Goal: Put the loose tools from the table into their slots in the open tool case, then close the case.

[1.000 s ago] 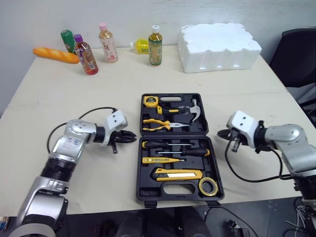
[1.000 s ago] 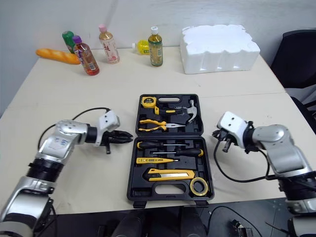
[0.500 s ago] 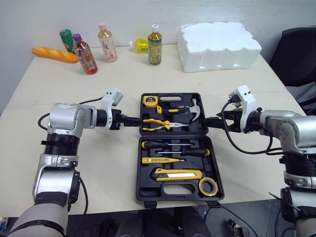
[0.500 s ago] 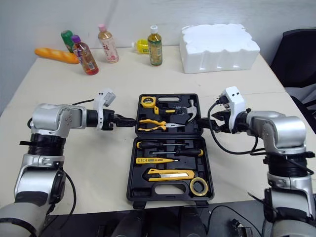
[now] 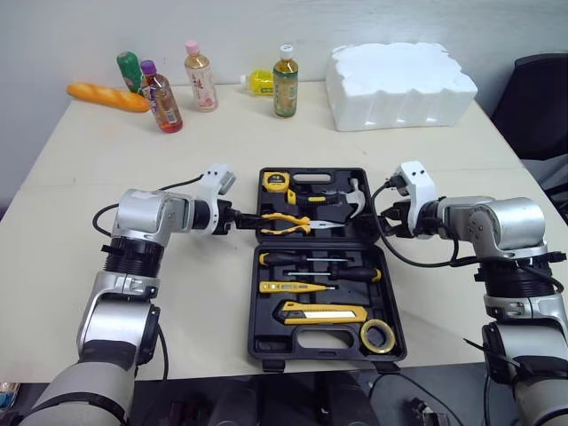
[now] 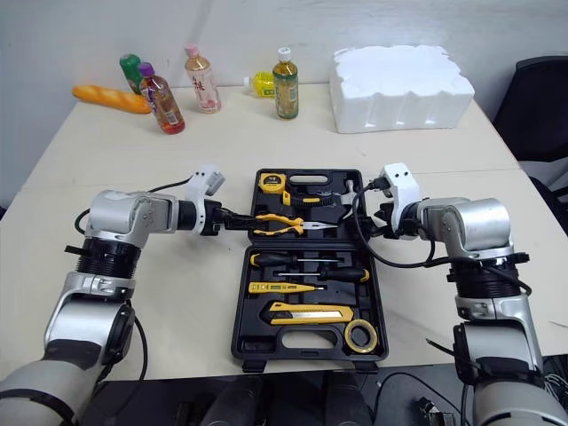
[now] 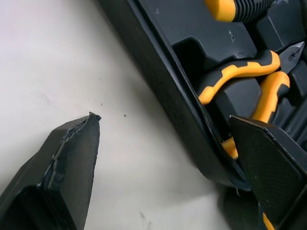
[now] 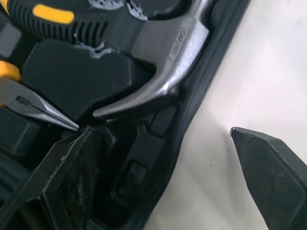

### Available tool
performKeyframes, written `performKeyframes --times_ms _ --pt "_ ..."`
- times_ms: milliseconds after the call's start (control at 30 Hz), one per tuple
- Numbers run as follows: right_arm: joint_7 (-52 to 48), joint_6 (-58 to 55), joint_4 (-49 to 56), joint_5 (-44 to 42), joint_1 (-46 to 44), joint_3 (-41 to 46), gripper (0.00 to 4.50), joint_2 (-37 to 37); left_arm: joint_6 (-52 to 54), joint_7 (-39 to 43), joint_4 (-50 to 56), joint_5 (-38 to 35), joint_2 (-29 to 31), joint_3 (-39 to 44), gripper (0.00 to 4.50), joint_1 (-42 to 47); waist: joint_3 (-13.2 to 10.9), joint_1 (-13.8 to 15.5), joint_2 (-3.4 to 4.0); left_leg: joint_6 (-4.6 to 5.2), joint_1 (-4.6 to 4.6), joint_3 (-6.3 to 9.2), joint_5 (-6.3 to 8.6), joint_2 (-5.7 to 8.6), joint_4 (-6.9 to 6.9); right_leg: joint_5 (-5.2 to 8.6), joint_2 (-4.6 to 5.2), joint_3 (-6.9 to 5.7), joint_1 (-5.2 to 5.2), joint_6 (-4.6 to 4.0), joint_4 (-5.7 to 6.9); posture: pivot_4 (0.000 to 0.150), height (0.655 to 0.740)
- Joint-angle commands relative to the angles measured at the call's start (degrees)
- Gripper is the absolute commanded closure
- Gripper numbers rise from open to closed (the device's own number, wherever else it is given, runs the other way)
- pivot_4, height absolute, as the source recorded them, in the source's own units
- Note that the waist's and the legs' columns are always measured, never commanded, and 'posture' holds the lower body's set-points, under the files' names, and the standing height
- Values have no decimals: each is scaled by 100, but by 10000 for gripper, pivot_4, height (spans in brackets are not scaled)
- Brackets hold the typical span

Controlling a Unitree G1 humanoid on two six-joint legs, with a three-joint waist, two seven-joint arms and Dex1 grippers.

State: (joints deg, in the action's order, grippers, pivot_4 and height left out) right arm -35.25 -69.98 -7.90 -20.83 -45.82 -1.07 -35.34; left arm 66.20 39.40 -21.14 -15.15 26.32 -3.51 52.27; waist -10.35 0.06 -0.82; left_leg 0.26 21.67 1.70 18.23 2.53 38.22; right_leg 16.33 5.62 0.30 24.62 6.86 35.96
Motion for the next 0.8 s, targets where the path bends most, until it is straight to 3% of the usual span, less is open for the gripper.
performKeyframes --times_ms 33,167,200,267,300,667,800 --pt "115 139 -111 163 20 -28 8464 -65 -76 -12 96 154 36 -366 17795 -252 2 -14 0 0 -4 0 0 0 -1 0 0 0 -4 0 -1 1500 7383" --pt "136 100 -12 119 94 -43 28091 -33 122 -139 327 81 -57 -411 35412 -519 28 -20 26 0 -14 -3 0 -3 -6 0 -2 3 -9 0 -1 1500 7383" --pt "144 83 36 102 125 -43 31654 -12 187 -170 420 57 -87 -428 37648 -609 38 -18 34 0 -21 -3 1 -4 -7 0 -2 3 -15 0 -1 1500 7383" --pt "151 53 104 86 167 -49 43436 7 241 -219 550 39 -113 -444 41171 -720 52 -12 27 0 -32 -2 1 -5 -8 0 -2 3 -26 0 -4 1500 7383" --pt "162 26 161 72 210 -50 45000 11 251 -250 610 38 -123 -450 41715 -779 59 -7 27 0 -36 -2 1 -5 -8 0 -2 3 -31 0 -5 1500 7383" --pt "242 104 463 67 352 -37 45000 -29 -71 -357 924 -77 -282 -247 43091 -921 94 7 25 8 -52 9 11 -3 -11 0 1 -4 -62 0 -37 1500 7383" --pt "184 832 703 218 290 -105 45000 -85 -921 -262 1366 -178 -409 -6 43202 -880 94 17 25 8 -51 14 11 -2 -10 0 4 -5 -66 0 -42 1500 7383"
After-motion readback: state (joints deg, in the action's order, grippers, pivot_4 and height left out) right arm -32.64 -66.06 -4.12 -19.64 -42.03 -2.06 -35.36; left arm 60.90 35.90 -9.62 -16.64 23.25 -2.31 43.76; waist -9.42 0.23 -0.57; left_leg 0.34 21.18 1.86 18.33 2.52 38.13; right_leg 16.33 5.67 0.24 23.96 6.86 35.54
